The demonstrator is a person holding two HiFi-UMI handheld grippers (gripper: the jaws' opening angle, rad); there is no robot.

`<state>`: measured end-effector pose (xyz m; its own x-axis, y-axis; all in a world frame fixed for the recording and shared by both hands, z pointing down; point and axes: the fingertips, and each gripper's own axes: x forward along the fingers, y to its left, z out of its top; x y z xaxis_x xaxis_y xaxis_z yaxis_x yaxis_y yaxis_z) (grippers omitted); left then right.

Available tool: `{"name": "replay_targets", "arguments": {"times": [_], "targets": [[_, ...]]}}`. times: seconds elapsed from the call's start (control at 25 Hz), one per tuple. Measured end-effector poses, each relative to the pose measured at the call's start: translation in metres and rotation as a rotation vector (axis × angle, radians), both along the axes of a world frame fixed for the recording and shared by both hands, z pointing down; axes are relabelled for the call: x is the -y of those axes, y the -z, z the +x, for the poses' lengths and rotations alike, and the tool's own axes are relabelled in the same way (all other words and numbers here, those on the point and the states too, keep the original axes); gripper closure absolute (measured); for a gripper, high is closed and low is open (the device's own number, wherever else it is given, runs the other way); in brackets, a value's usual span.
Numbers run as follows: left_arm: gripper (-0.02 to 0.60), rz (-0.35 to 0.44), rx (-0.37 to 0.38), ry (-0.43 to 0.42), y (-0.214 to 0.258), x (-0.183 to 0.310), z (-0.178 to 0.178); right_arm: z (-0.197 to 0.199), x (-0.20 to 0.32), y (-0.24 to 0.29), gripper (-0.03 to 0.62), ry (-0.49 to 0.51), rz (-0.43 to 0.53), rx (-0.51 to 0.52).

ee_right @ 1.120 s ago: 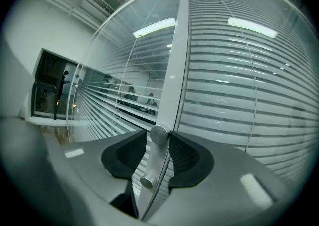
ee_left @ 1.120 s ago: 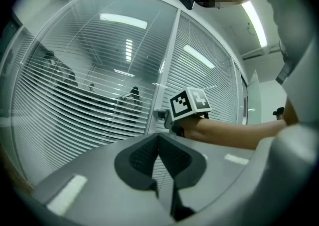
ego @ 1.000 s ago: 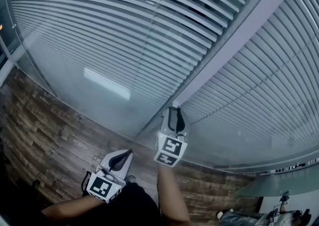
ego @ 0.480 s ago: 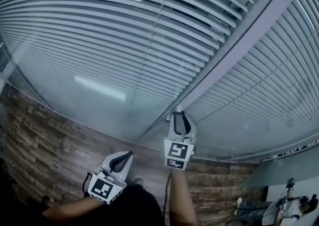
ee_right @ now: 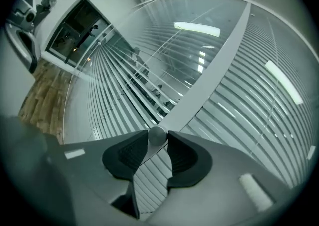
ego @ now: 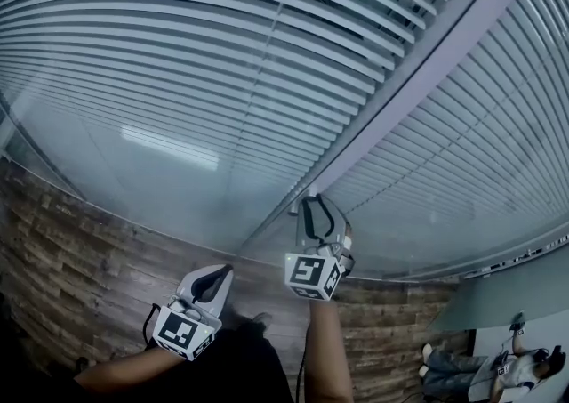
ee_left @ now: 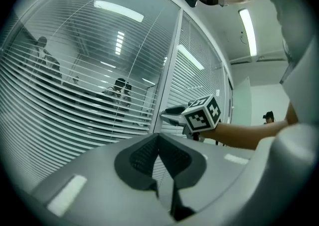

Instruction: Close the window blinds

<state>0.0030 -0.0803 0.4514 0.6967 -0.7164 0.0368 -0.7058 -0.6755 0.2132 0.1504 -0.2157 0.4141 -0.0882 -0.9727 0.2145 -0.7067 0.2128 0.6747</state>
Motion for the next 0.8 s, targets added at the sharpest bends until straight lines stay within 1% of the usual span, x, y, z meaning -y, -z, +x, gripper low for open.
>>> {"name": "replay_targets", "arguments": {"times": [0.08, 0.12, 0.16, 0.24, 0.28, 0.32, 0.36, 0.44, 0.56, 0.72, 0.8], "targets": [[0.583, 0.012, 0.002, -0.009, 0.002, -0.001, 0.007, 0.001, -0.002, 0.000, 0.462, -0.009, 0.003, 0.063], [0.583, 0.018, 0.005, -0.010, 0.002, 0.000, 0.009, 0.001, -0.003, 0.001, 0.461, -0.018, 0.006, 0.130], [0.583, 0.019, 0.002, -0.006, 0.002, 0.001, 0.010, 0.002, -0.004, 0.003, 0.453, -0.029, 0.008, 0.227], [0.583, 0.013, -0.007, 0.006, 0.000, 0.002, 0.009, 0.005, -0.006, 0.005, 0.434, -0.051, 0.006, 0.466], [0.583, 0.012, -0.007, 0.011, -0.001, 0.001, 0.007, 0.007, -0.008, 0.006, 0.425, -0.063, 0.004, 0.569], [0.583, 0.013, -0.004, 0.016, -0.001, 0.000, 0.005, 0.008, -0.009, 0.006, 0.424, -0.077, 0.004, 0.647], [0.583, 0.014, -0.001, 0.020, 0.000, -0.001, 0.003, 0.009, -0.010, 0.006, 0.424, -0.091, 0.005, 0.701], [0.583, 0.013, 0.006, 0.024, 0.000, 0.000, 0.001, 0.011, -0.009, 0.005, 0.424, -0.117, 0.007, 0.767], [0.583, 0.009, 0.016, 0.029, -0.002, 0.006, 0.000, 0.010, -0.003, 0.001, 0.427, -0.130, 0.003, 0.825], [0.583, 0.015, 0.023, 0.023, -0.001, 0.004, -0.006, 0.009, -0.004, 0.005, 0.441, -0.153, 0.030, 0.848], [0.583, 0.020, 0.027, 0.018, -0.004, 0.000, -0.012, 0.009, -0.007, 0.004, 0.464, -0.167, 0.044, 0.846]]}}
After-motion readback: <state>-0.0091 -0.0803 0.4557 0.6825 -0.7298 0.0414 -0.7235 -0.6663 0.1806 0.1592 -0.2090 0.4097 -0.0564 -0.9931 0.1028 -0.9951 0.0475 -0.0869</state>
